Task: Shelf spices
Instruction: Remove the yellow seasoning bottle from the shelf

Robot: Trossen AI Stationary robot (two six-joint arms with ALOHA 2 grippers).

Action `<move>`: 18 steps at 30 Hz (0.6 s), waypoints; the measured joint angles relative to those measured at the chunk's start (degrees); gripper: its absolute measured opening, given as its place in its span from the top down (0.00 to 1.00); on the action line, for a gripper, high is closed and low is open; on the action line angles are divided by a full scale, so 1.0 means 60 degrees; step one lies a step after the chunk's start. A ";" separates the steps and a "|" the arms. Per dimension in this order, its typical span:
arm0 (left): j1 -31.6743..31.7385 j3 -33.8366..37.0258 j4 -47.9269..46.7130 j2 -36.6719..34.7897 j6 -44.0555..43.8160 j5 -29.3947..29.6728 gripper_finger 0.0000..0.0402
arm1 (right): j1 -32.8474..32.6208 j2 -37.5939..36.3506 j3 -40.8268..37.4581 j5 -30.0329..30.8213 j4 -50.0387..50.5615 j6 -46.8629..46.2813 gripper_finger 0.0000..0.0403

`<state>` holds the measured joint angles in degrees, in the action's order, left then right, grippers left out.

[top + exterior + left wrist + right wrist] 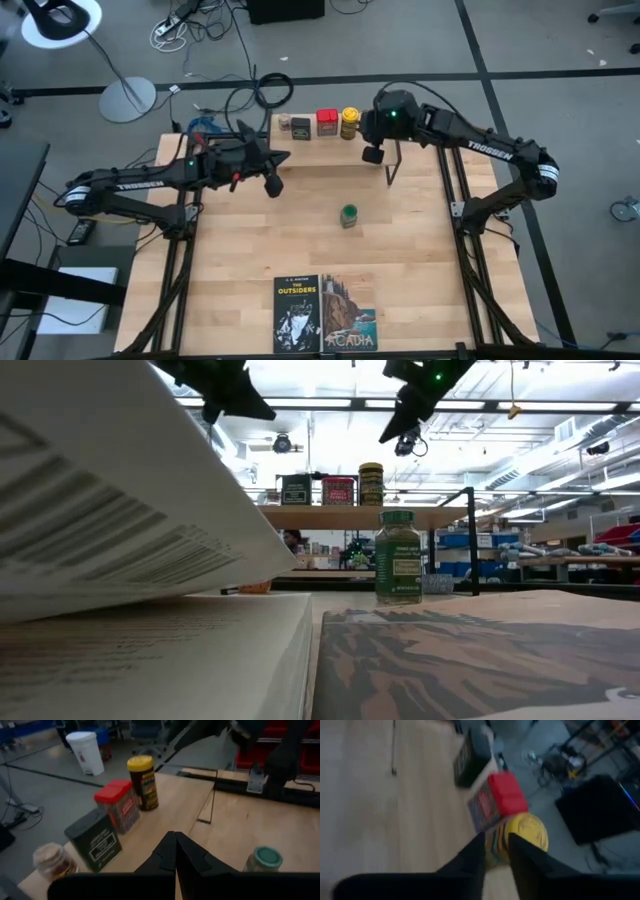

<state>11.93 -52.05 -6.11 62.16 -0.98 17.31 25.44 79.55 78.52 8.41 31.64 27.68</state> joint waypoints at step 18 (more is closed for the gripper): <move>-0.0008 -0.0007 0.0330 -0.0061 0.0054 -0.0069 0.99 | 0.1111 0.0752 0.0000 -0.0948 -0.1662 -0.0659 0.20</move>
<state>11.88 -52.10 -4.14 61.80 -0.66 16.89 32.11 84.06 78.52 2.73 21.67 23.73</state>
